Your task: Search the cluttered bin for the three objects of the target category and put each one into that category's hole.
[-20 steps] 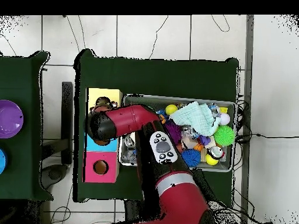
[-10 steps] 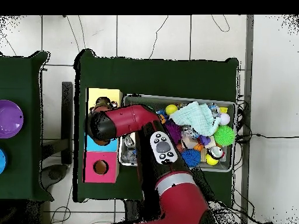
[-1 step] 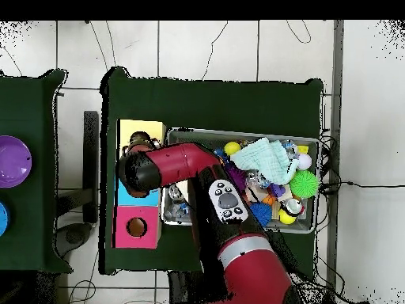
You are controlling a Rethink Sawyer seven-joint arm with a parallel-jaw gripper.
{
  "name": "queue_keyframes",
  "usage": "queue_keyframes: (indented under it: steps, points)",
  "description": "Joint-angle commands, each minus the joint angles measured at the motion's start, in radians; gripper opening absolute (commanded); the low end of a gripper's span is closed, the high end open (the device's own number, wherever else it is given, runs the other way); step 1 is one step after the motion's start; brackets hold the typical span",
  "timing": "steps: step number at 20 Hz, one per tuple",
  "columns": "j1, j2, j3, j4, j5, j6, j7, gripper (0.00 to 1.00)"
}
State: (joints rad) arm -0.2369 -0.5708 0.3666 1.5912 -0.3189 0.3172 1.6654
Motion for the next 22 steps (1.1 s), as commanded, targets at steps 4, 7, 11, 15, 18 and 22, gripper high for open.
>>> queue_keyframes:
  steps: [4, 7, 11, 15, 18, 22]
  points:
    - [0.019, 0.018, -0.022, 0.014, -0.025, 0.150, 0.019, 1.00]
    - [0.022, 0.018, -0.025, 0.017, -0.028, 0.133, 0.025, 1.00]
    - [0.023, 0.024, -0.024, 0.007, -0.020, 0.135, 0.025, 0.00]
    - [0.024, 0.029, -0.025, -0.003, -0.020, 0.143, 0.021, 0.00]
    - [0.024, 0.029, -0.026, -0.001, -0.020, 0.143, 0.018, 0.00]
    - [0.025, 0.022, -0.030, 0.011, -0.030, 0.121, 0.020, 0.00]
